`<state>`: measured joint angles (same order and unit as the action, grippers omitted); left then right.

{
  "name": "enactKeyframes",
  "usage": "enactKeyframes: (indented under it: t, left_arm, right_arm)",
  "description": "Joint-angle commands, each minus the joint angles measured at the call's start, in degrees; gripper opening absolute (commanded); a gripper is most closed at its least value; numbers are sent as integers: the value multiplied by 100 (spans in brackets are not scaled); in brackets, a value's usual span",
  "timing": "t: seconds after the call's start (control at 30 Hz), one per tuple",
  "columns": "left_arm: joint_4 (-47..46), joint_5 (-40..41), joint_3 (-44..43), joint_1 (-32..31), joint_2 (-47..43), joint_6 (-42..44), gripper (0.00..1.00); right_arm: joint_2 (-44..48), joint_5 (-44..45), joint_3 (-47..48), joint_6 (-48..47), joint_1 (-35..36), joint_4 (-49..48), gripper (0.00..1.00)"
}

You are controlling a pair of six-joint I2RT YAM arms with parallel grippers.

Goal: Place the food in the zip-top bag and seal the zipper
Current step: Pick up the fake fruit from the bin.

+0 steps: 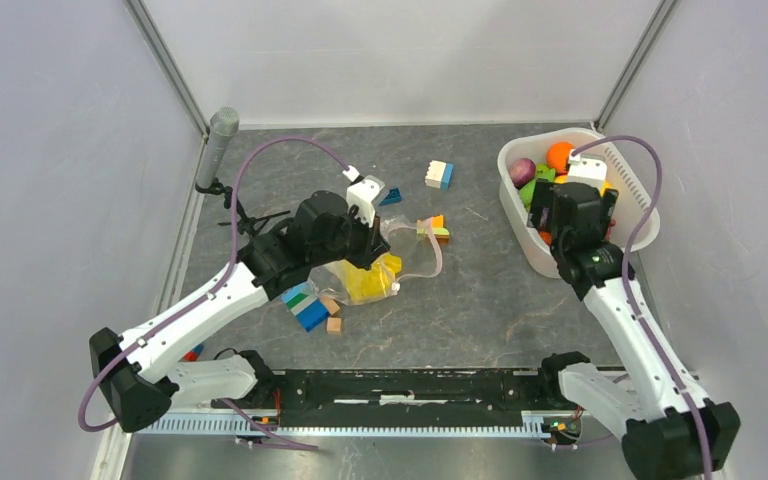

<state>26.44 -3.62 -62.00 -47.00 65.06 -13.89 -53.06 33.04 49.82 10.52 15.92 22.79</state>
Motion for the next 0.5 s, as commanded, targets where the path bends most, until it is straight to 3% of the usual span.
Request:
enactKeyframes:
  t: [0.0,0.17,0.47]
  left_arm:
    - [-184,-79,21,-1,-179,-114,2]
    - [-165,-128,21,-2,-164,-97,2]
    - [-129,-89,47,-1,-236,-61,2]
  right_arm:
    - [-362,-995,21,154,-1109,164,98]
    - [-671,-2348,-302,236,-2369,-102,98]
    - [-1175,-2759,-531,107,-2655,-208,98]
